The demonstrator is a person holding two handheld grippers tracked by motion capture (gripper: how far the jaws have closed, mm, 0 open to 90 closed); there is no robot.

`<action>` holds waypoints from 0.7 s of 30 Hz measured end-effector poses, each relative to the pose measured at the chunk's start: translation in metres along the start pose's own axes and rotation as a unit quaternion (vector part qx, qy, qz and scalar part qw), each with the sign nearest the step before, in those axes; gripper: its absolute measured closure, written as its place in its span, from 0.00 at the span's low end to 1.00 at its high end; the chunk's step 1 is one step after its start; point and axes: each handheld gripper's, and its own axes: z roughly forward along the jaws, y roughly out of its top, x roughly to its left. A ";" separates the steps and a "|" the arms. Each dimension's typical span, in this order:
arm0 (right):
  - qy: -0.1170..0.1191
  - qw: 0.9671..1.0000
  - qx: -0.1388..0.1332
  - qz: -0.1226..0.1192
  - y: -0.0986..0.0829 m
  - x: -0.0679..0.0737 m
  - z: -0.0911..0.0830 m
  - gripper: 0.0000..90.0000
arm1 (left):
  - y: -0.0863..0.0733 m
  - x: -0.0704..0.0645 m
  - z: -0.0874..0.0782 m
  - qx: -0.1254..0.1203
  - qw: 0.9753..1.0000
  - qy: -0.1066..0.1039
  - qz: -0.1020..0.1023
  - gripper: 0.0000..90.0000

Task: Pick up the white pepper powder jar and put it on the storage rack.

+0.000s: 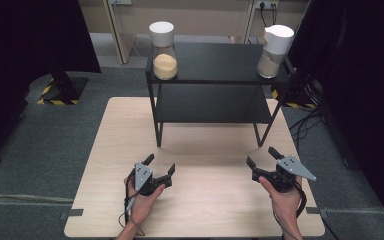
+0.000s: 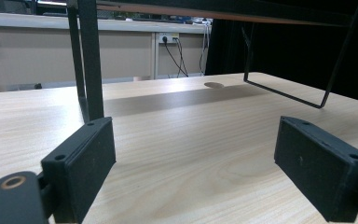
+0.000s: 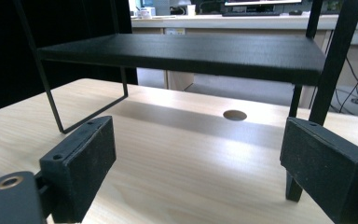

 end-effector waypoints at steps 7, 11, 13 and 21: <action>-0.001 1.000 0.007 0.001 -0.010 0.001 -0.001 0.11 | 0.000 0.000 0.000 0.000 1.000 0.000 -0.001 0.13; -0.001 1.000 0.014 0.003 -0.016 0.002 -0.001 0.11 | 0.000 0.000 0.000 -0.001 1.000 0.000 -0.002 0.13; -0.003 1.000 0.017 0.001 -0.019 0.003 -0.001 0.11 | 0.000 0.000 0.000 -0.001 1.000 0.000 -0.002 0.13; -0.008 1.000 0.028 -0.004 -0.031 0.005 -0.003 0.11 | -0.001 0.000 0.000 -0.002 1.000 0.001 -0.003 0.13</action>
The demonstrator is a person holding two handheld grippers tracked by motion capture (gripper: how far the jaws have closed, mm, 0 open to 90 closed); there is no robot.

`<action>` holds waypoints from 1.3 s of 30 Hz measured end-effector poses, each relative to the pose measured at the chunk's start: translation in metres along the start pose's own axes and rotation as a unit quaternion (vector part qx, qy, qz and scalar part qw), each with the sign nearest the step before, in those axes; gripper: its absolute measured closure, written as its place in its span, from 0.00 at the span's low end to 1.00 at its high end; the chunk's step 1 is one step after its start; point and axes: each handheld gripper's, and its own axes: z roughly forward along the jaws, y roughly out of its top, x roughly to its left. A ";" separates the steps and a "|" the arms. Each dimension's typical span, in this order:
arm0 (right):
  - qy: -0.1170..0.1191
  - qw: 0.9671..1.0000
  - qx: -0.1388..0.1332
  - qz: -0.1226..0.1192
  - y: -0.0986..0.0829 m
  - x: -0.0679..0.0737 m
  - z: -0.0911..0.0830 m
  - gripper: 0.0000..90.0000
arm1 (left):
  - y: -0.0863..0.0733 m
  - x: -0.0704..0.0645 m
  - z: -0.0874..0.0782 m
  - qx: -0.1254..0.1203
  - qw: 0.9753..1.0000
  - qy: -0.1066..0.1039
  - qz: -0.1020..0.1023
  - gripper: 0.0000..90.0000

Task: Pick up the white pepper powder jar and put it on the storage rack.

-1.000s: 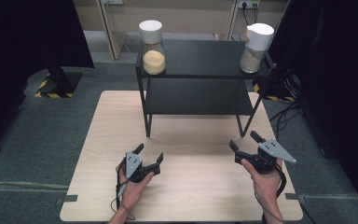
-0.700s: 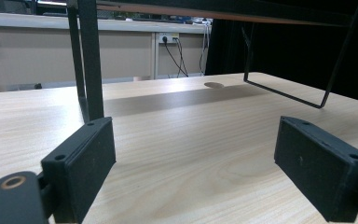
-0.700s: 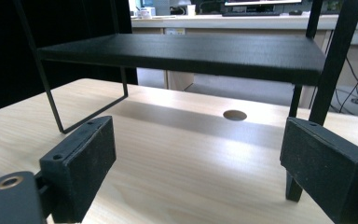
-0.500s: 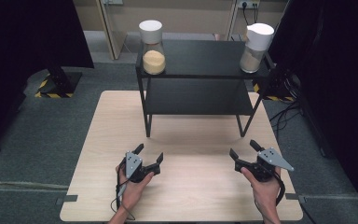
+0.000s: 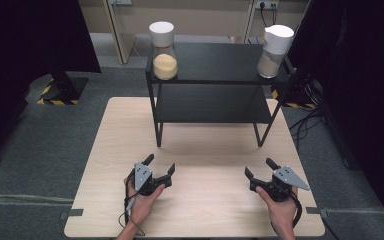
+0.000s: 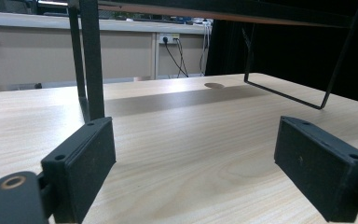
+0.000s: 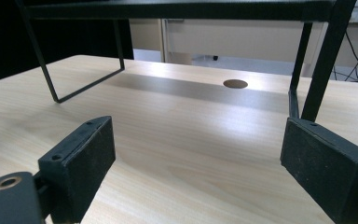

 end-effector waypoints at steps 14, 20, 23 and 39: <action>-0.006 1.000 0.011 -0.006 -0.010 0.001 -0.002 0.11 | 0.000 0.000 0.000 -0.001 1.000 0.000 0.000 0.13; -0.009 1.000 0.015 -0.008 -0.015 0.002 -0.003 0.11 | -0.001 0.000 0.000 -0.002 1.000 0.001 0.001 0.13; -0.011 1.000 0.015 -0.009 -0.017 0.002 -0.004 0.11 | -0.001 0.000 0.000 -0.001 1.000 0.001 0.001 0.13; -0.012 1.000 0.024 -0.009 -0.031 0.003 -0.002 0.11 | -0.001 -0.001 0.000 -0.002 1.000 0.001 0.002 0.13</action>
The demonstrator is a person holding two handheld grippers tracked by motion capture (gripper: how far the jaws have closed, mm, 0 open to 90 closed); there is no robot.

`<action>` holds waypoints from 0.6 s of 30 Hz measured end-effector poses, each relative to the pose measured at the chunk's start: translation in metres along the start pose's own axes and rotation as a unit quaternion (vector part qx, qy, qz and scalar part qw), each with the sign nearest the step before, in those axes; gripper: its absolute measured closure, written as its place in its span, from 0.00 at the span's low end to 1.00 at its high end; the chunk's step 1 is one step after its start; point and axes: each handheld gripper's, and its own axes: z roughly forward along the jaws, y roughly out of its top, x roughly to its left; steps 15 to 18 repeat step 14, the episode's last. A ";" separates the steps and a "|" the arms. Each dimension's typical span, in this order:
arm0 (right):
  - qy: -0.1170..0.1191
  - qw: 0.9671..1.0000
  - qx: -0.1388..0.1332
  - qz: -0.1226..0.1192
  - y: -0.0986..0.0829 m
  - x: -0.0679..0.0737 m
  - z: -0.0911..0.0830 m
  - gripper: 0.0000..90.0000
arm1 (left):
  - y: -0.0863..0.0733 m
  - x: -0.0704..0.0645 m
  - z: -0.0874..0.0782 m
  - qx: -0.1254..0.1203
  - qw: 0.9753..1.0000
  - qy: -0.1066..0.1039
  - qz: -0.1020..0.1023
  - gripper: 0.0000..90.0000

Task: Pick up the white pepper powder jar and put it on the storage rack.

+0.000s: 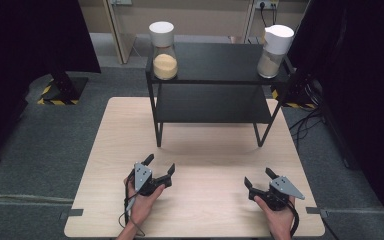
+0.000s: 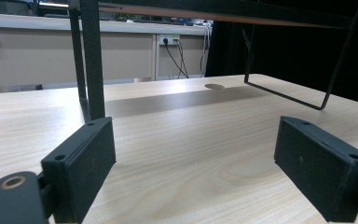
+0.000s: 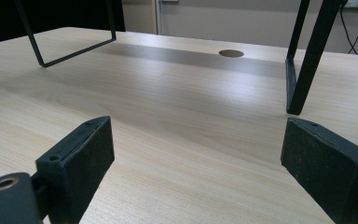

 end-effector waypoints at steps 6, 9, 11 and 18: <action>0.001 1.000 -0.004 0.008 -0.002 -0.002 -0.001 0.10 | 0.000 0.000 0.000 -0.001 1.000 0.000 -0.002 0.13; 0.002 1.000 -0.003 0.005 -0.001 -0.001 -0.001 0.10 | 0.000 0.000 0.000 0.001 1.000 0.000 -0.002 0.13; 0.002 1.000 -0.003 0.006 -0.001 -0.002 -0.001 0.10 | 0.000 0.000 0.000 0.001 1.000 0.000 -0.001 0.13; 0.002 1.000 -0.004 0.009 -0.001 -0.002 -0.001 0.09 | 0.000 0.000 0.000 0.001 1.000 -0.001 0.001 0.13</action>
